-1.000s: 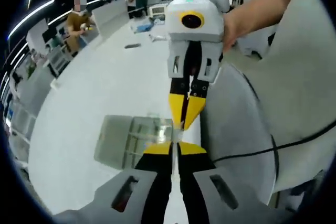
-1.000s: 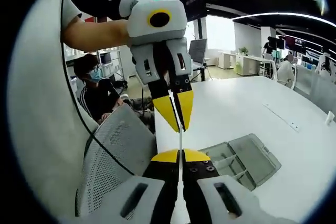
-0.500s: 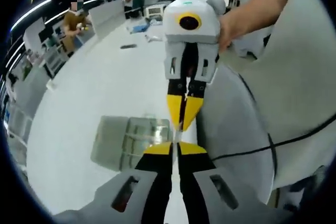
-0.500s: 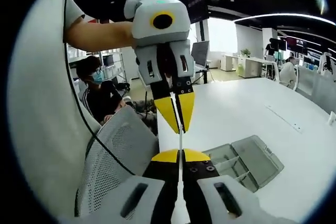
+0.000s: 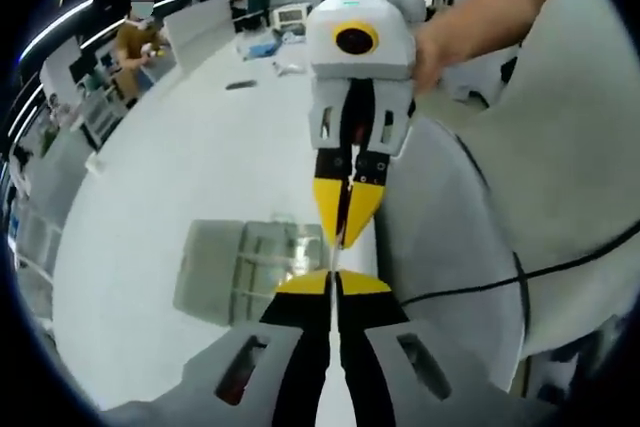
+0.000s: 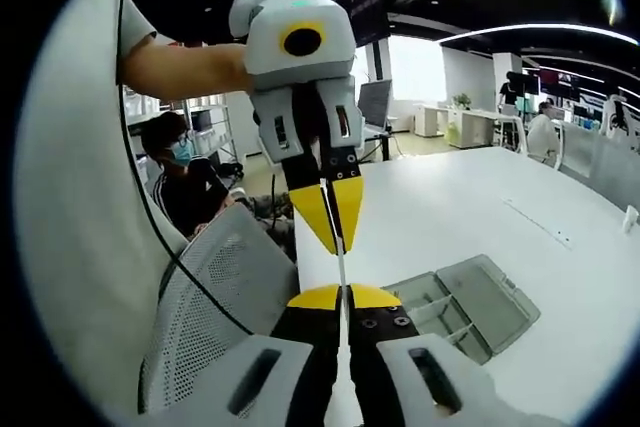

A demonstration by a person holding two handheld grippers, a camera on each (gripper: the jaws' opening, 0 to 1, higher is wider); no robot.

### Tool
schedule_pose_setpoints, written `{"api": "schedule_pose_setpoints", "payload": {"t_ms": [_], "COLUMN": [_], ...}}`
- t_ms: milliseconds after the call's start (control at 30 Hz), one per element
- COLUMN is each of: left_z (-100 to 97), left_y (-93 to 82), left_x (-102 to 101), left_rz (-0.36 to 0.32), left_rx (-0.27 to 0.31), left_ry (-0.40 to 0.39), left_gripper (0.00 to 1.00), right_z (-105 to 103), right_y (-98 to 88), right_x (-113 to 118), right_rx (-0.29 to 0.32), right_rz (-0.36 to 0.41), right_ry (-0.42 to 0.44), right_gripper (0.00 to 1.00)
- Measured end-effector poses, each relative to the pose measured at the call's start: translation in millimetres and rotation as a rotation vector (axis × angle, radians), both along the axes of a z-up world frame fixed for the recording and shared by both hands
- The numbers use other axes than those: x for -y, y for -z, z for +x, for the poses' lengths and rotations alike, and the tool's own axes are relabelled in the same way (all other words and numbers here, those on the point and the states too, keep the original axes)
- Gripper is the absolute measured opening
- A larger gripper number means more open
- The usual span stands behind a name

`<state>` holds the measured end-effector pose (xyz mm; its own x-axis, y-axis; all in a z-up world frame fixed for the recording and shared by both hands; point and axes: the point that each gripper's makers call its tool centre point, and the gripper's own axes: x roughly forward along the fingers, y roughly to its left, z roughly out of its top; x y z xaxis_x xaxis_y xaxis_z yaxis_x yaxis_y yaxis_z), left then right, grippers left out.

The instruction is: Insert the divider into the dual guide fixture by aligning both edges with the guide slots and pushing it downward to the bottom, including one-sided entry, uneven engagement, binding, and posture correction.

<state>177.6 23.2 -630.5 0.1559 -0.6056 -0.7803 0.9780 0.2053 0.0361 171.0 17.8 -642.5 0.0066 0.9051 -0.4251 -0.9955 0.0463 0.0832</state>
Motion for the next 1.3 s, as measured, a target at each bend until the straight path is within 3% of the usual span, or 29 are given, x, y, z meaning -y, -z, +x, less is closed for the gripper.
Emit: {"api": "schedule_pose_setpoints", "payload": {"t_ms": [300, 1300], "left_z": [-4.1, -9.0], "left_y": [1.0, 2.4], "left_x": [1.8, 2.6], "left_rz": [0.059, 0.153], "left_rx": [-0.019, -0.05], "left_ry": [0.042, 0.096], "left_gripper": [0.0, 0.0], "right_z": [-4.0, -7.5], "right_y": [5.5, 10.5], "right_x": [-0.3, -3.4], "right_rx": [0.008, -0.026], "right_rz": [-0.011, -0.027], "right_ry": [-0.013, 0.009], "right_gripper": [0.0, 0.0]}}
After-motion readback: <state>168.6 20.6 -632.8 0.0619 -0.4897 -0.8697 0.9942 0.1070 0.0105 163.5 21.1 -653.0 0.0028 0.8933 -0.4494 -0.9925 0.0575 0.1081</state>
